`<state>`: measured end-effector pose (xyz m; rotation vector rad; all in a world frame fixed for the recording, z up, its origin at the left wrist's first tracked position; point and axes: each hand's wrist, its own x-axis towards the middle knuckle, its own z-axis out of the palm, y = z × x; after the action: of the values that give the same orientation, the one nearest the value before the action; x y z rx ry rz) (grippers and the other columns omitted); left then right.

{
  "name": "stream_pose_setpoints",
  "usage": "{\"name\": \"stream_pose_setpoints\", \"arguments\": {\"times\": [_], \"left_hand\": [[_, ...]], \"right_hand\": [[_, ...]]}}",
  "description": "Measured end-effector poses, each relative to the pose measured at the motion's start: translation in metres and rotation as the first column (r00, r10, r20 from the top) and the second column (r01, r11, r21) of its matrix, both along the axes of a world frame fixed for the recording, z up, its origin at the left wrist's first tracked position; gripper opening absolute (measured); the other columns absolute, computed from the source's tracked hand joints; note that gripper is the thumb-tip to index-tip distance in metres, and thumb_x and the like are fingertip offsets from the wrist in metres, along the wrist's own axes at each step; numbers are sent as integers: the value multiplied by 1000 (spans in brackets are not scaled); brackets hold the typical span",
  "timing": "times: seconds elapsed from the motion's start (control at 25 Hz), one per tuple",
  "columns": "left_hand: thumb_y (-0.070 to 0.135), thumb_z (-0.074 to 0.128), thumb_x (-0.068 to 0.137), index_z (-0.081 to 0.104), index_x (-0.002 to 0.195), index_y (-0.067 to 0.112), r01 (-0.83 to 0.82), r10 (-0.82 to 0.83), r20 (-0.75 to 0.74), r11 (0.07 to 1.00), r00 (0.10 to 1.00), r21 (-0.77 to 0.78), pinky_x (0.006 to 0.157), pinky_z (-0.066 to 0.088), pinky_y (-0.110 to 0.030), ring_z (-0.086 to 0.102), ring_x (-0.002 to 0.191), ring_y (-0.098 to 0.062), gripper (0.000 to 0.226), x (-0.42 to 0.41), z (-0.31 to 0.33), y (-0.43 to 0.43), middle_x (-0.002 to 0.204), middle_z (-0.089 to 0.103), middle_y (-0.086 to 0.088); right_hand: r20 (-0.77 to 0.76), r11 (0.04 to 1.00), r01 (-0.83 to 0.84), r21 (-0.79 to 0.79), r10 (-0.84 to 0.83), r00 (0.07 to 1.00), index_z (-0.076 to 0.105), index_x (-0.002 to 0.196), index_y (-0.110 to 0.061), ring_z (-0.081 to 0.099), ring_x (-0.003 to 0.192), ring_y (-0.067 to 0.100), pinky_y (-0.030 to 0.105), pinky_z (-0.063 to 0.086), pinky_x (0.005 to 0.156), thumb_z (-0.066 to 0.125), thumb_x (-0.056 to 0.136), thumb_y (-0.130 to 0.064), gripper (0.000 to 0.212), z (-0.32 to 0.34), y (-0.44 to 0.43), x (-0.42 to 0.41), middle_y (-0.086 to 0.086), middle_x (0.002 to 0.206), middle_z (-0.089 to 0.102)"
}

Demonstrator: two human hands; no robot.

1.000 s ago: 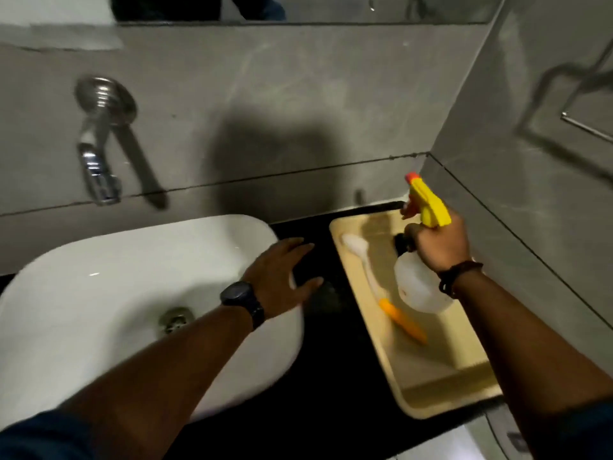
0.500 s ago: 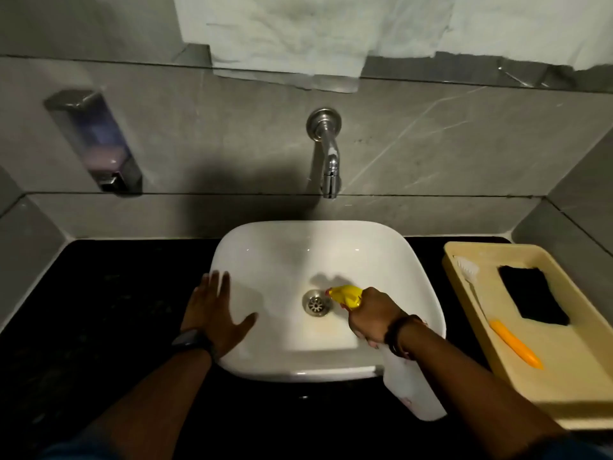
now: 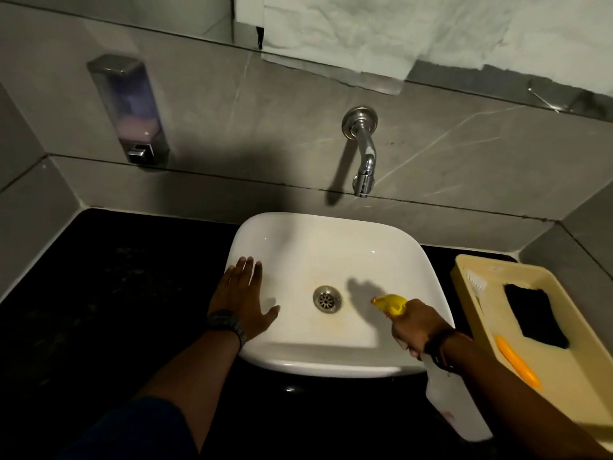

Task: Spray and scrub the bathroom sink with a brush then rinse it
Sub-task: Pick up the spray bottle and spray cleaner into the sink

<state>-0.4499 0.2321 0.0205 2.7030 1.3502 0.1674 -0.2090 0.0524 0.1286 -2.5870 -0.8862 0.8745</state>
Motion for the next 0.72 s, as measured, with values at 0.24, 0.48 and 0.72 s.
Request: {"name": "stream_pose_setpoints", "arguments": {"times": [0.24,0.48,0.72], "left_hand": [[65,38,80,2,146,8,-10,10,-26,1000,1000,6,117,0,-40,0,145,-26,94,0,1,0,158,6,-13],[65,35,82,-3,146,10,-28,28,-48,1000,998,-6,117,-1,-39,-1,145,-25,93,0,1,2,159,5,-10],[70,36,79,2,147,17,-13,6,-84,997,996,-78,119,3,-42,-4,145,-26,93,5,6,5,159,4,-7]], "right_hand": [[-65,988,-155,-11,154,986,71,82,-13,51,27,17,23,48,41,43,63,-9,34,-12,20,-28,13,67,70],[17,991,-127,41,127,992,59,61,-13,58,39,23,26,51,50,46,64,-10,13,-8,43,-27,7,53,60],[19,964,-3,264,-2,1000,70,90,-18,57,33,22,25,47,42,49,72,-9,28,10,28,15,11,60,66]]}}
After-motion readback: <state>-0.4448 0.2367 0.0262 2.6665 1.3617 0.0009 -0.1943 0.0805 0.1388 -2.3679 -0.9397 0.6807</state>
